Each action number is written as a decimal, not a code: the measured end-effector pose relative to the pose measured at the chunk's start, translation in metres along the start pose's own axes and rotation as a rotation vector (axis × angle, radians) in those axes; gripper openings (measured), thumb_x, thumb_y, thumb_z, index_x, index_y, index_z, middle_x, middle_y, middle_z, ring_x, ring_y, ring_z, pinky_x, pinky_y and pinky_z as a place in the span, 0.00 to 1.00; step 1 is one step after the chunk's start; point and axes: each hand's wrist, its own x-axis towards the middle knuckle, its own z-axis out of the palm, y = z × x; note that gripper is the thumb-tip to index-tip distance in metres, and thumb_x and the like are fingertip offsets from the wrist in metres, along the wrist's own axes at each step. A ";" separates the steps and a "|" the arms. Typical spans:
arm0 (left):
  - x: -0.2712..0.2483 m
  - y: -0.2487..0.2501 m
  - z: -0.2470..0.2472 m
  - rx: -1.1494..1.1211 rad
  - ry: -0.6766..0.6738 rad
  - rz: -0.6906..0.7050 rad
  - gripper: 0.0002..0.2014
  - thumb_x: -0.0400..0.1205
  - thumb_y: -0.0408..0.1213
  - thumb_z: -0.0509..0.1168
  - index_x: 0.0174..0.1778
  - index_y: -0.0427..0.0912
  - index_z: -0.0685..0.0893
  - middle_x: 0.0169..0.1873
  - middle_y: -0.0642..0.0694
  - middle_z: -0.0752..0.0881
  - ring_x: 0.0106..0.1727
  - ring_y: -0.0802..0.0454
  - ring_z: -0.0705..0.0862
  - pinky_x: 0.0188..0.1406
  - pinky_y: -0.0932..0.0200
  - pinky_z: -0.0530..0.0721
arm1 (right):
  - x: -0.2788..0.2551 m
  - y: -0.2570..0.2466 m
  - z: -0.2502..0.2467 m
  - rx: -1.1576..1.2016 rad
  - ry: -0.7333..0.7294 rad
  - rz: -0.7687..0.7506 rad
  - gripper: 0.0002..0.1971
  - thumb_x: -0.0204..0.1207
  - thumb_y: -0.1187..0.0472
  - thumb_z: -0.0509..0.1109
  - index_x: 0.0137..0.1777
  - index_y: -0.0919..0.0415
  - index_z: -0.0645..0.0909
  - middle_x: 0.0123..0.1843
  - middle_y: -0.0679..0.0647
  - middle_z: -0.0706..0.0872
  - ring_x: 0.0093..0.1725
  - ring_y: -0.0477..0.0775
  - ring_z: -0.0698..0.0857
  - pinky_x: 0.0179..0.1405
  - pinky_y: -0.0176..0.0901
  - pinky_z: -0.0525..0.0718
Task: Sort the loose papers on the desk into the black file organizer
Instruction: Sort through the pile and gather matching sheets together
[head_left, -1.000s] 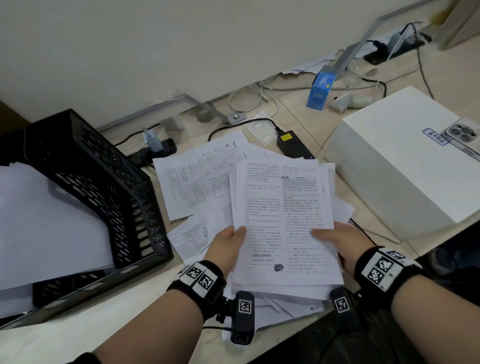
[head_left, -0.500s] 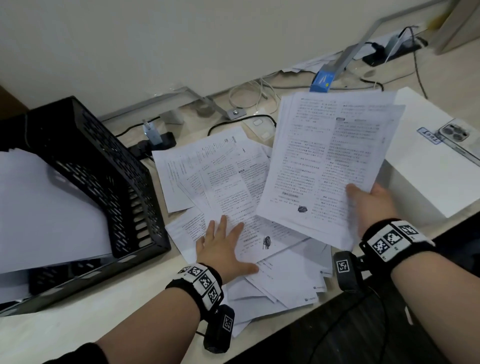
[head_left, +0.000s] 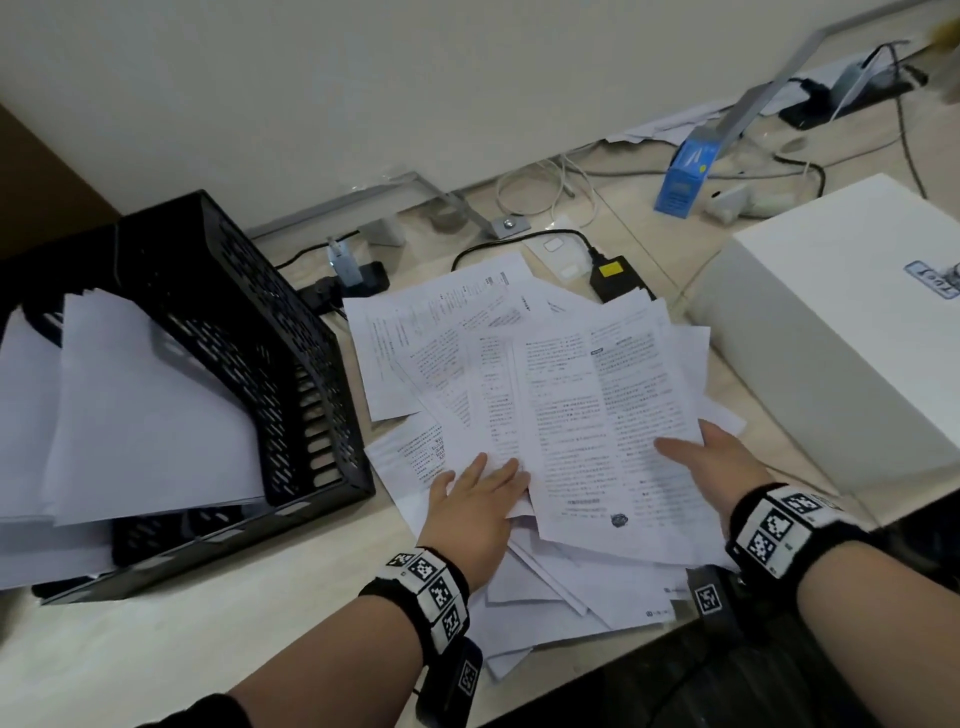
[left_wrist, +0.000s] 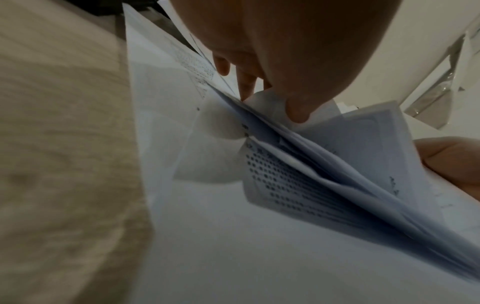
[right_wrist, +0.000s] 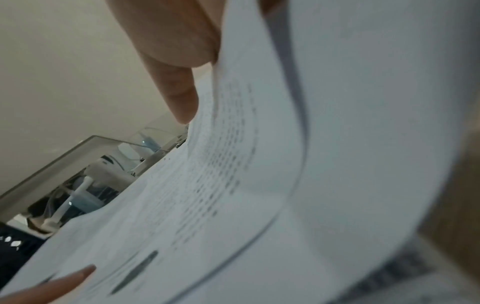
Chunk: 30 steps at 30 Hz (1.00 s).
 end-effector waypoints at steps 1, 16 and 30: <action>-0.001 0.001 0.000 -0.023 0.002 0.011 0.28 0.91 0.42 0.52 0.87 0.62 0.54 0.88 0.62 0.52 0.90 0.52 0.45 0.85 0.44 0.41 | 0.000 -0.001 0.000 0.053 -0.007 0.016 0.09 0.79 0.60 0.75 0.58 0.51 0.86 0.56 0.51 0.93 0.56 0.58 0.91 0.60 0.57 0.87; -0.002 0.007 0.002 -0.201 0.108 -0.178 0.39 0.84 0.59 0.57 0.88 0.62 0.44 0.90 0.49 0.46 0.89 0.49 0.47 0.85 0.40 0.46 | 0.004 -0.006 0.014 -0.019 -0.135 0.118 0.07 0.80 0.66 0.73 0.52 0.53 0.87 0.59 0.57 0.91 0.59 0.63 0.89 0.71 0.61 0.81; 0.009 0.003 -0.011 -0.212 0.141 -0.171 0.37 0.86 0.44 0.57 0.89 0.54 0.46 0.89 0.55 0.41 0.89 0.52 0.43 0.86 0.41 0.46 | -0.016 -0.060 -0.011 0.159 0.342 -0.214 0.08 0.85 0.60 0.67 0.61 0.53 0.82 0.49 0.47 0.88 0.44 0.45 0.86 0.45 0.37 0.81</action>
